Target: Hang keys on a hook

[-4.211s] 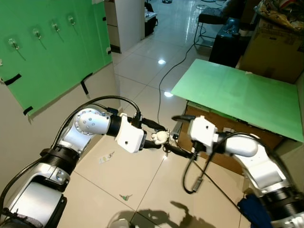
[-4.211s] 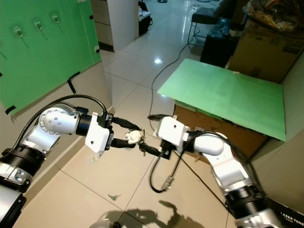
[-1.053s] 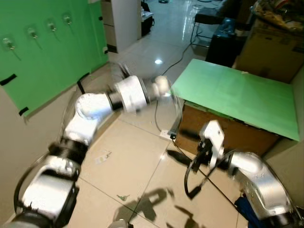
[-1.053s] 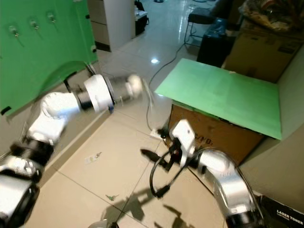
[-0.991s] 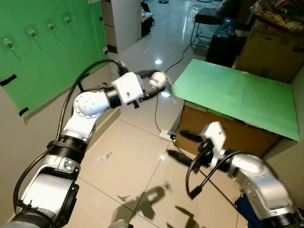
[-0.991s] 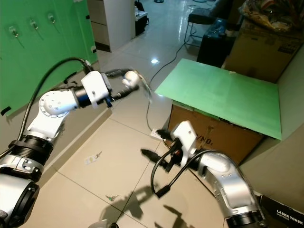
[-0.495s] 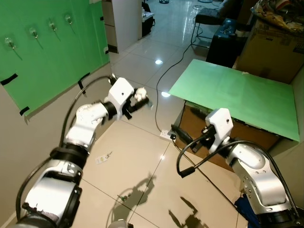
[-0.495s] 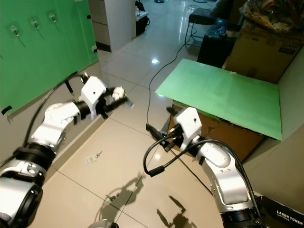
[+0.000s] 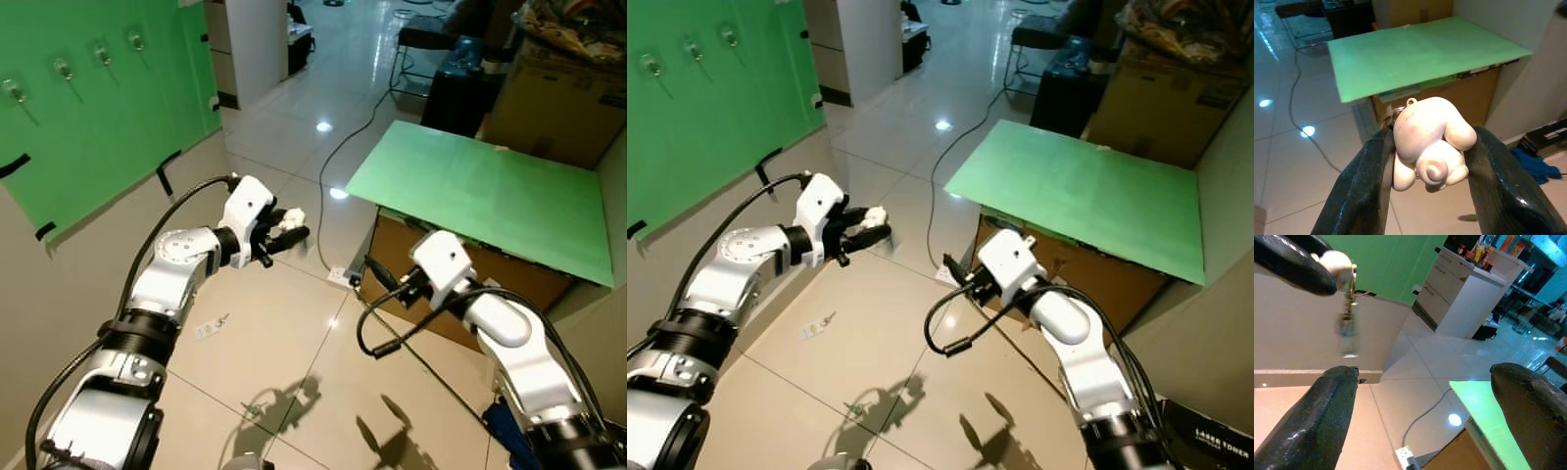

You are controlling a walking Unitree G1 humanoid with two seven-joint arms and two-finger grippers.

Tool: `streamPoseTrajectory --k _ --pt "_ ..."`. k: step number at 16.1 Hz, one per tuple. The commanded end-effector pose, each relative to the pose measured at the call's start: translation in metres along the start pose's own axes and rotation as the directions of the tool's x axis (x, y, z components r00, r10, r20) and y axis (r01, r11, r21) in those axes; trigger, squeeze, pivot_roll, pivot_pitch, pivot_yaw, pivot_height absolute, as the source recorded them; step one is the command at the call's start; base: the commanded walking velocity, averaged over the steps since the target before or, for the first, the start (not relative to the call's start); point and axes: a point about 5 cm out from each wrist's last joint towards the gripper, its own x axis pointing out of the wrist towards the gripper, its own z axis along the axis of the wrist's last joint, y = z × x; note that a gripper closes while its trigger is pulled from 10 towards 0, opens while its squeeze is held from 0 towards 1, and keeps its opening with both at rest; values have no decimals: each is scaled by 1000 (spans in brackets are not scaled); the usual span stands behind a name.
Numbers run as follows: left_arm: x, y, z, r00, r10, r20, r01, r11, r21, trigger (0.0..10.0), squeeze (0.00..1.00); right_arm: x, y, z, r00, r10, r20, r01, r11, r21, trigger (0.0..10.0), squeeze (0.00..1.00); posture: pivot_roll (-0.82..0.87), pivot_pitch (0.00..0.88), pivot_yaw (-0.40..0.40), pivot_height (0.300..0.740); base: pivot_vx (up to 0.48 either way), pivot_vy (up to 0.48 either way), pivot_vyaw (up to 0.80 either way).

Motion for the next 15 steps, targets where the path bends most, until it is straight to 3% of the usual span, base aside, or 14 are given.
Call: streamPoseTrajectory --k 1,6,11,14,15 --pt "-2 -1 8 1000 -23 10 23 1000 7 10000 0 5 -3 2 1000 -22 8 22 999 -24 10000 0 -49 0 20 740 0 0 0" --pt "-5 -15 10 993 -114 8 113 993 43 10000 0 23 -6 15 995 -61 83 55 996 69 10000 0 -43 0 18 740 0 0 0" --pt "-4 -24 11 991 -135 1 135 989 54 10000 0 32 -5 23 992 -31 125 27 999 39 10000 0 -45 0 14 740 0 0 0" --pt "-3 -27 12 990 -142 10 142 988 64 10000 0 38 5 18 995 -39 92 26 990 137 10000 0 -44 0 15 740 0 0 0" --pt "-3 -28 13 989 -145 14 144 987 66 10000 0 39 9 19 993 -38 108 17 981 193 10000 929 -45 0 16 740 0 0 0"
